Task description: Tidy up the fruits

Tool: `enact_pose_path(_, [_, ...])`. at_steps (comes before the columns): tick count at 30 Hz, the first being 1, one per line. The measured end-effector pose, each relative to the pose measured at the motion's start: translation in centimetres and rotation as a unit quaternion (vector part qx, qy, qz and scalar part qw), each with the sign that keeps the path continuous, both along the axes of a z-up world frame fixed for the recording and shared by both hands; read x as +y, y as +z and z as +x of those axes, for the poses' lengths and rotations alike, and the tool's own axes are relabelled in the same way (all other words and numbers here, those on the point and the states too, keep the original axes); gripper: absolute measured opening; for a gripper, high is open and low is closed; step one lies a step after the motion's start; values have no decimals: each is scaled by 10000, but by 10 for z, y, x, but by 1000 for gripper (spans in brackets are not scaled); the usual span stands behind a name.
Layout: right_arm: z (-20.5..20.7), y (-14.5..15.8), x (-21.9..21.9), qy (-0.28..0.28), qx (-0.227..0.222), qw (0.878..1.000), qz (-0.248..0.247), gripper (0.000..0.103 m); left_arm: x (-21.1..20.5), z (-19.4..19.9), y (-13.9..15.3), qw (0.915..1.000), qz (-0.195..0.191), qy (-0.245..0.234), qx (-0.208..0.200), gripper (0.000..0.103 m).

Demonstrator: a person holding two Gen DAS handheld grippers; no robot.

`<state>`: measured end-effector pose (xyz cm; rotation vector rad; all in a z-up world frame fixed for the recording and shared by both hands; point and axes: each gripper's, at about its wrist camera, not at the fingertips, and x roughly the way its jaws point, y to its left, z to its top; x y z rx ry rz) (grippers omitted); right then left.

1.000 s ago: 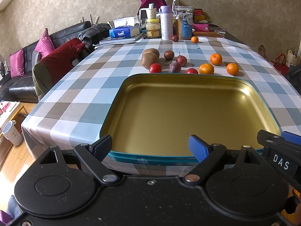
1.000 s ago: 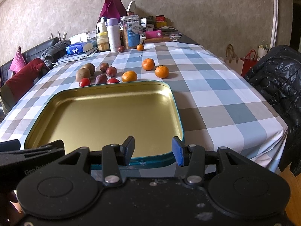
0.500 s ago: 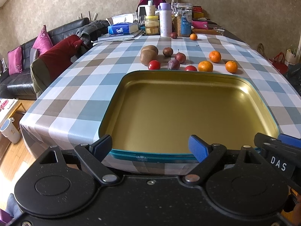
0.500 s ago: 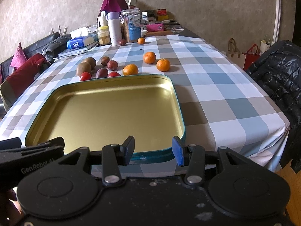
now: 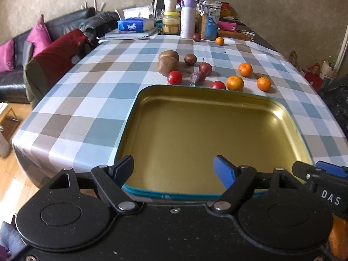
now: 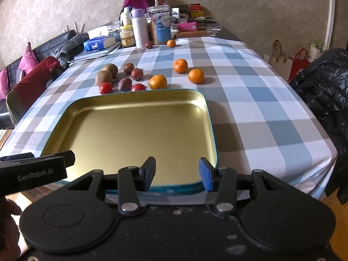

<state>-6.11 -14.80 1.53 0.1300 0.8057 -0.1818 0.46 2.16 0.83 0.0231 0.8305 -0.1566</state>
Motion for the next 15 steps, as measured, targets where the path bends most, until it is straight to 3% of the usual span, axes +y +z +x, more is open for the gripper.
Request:
enact_pose_path(6, [38, 11, -4, 275, 758, 9967, 20, 46, 4, 26, 16, 9999, -71, -60, 64, 81])
enact_pose_path(11, [64, 18, -12, 241, 1009, 9944, 205, 46, -4, 42, 16, 9993, 365, -77, 60, 81])
enact_pose_path(15, [80, 18, -16, 274, 1211, 9919, 260, 46, -6, 55, 11, 9988, 319, -201, 304, 81])
